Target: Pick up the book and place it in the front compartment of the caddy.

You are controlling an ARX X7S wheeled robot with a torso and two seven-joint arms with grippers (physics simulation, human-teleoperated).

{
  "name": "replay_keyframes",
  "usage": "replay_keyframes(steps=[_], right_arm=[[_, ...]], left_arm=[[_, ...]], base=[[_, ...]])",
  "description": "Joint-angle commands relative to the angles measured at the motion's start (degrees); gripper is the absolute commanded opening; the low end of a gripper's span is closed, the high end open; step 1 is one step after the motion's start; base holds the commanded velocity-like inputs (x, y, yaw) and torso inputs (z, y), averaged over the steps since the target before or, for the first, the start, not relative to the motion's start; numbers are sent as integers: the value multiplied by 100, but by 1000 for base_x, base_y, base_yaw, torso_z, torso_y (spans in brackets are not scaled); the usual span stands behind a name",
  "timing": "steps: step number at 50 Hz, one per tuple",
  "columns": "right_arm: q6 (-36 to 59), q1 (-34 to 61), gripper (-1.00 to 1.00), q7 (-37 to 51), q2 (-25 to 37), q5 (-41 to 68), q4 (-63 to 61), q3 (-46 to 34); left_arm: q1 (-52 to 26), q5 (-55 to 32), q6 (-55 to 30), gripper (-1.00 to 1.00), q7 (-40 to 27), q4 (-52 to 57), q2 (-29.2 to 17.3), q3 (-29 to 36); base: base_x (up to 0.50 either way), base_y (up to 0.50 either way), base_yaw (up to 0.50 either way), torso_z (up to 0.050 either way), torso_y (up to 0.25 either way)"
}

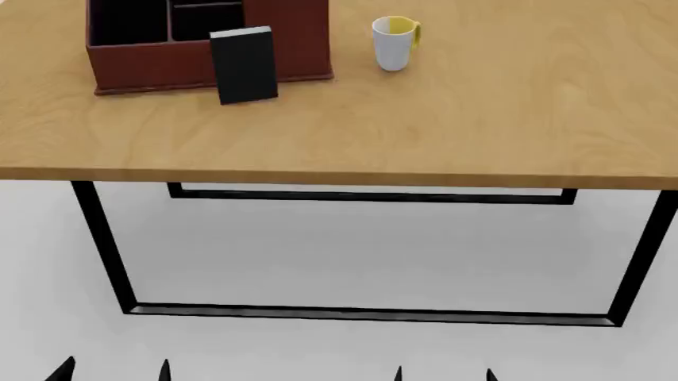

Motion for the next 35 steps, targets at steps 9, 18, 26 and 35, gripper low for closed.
replay_keyframes(steps=[9,18,26,35], right_arm=[[-11,-7,100,242,235,242,-8,-284],[229,53,100,345,413,369,-284,-316],[982,625,100,427,633,284,-865,-379],[2477,1053,100,671,768,202,-2664,-350]], left_arm=[[-12,-237,2,100,-307,-7,-245,281],[-194,-404,-376,100,-394,306,-382,326],[-768,-644,-1141,100,-388,1081,-551,275],[-1153,-886,-2651,100,-616,3033,-776,170]], base=[[0,0,0,0,0],[0,0,0,0,0],[0,0,0,0,0],[0,0,0,0,0]])
